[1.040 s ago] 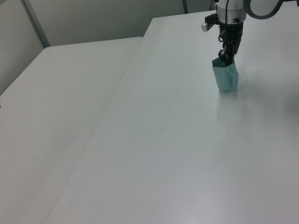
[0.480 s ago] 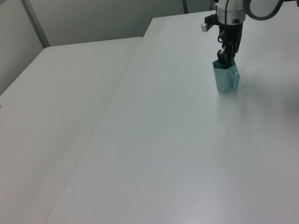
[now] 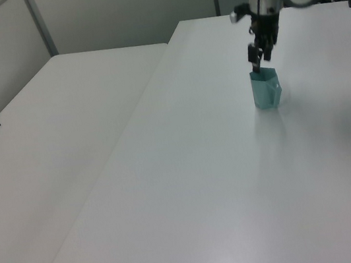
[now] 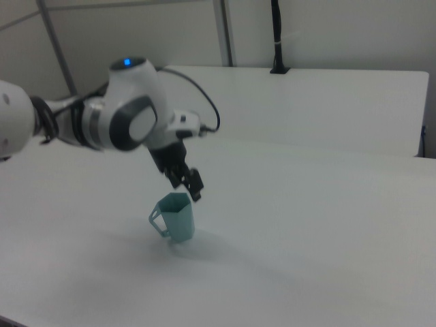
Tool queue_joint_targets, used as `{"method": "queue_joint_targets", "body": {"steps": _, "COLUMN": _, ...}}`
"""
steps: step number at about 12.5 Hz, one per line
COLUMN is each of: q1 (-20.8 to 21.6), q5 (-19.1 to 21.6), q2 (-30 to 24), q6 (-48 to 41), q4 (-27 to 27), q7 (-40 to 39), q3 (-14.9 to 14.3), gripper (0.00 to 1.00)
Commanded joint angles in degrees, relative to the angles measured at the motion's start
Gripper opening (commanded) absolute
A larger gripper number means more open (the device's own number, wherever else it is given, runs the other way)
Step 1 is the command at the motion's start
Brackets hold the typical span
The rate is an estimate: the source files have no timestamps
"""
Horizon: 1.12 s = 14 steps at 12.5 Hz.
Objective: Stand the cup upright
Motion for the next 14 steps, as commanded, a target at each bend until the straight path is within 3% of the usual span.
{"method": "queue_joint_targets", "body": {"steps": 1, "q1": 0.3, "q5": 1.3, "q2": -1.4, "q6": -14.9, "q4": 16.0, "q7": -0.5, "q3": -0.3, "gripper": 1.00}}
{"method": "queue_joint_targets", "body": {"steps": 2, "q1": 0.0, "q5": 1.4, "q2": -1.6, "q6": -18.6, "q4": 19.5, "q7": -1.4, "q3": -0.5, "gripper": 1.00}}
{"method": "queue_joint_targets", "body": {"steps": 5, "q1": -1.8, "q5": 1.4, "q2": -3.2, "q6": -28.7, "q4": 22.0, "q7": -16.0, "q3": -1.1, "gripper": 1.00}}
{"method": "queue_joint_targets", "body": {"steps": 8, "q1": -2.4, "q5": 1.5, "q2": -5.0, "q6": -35.4, "q4": 22.0, "q7": -19.2, "q3": -1.2, "gripper": 1.00}}
{"method": "queue_joint_targets", "body": {"steps": 14, "q1": -2.2, "q5": 2.3, "q2": -5.1, "q6": -36.3, "q4": 22.8, "q7": -19.0, "q3": -1.2, "gripper": 1.00}}
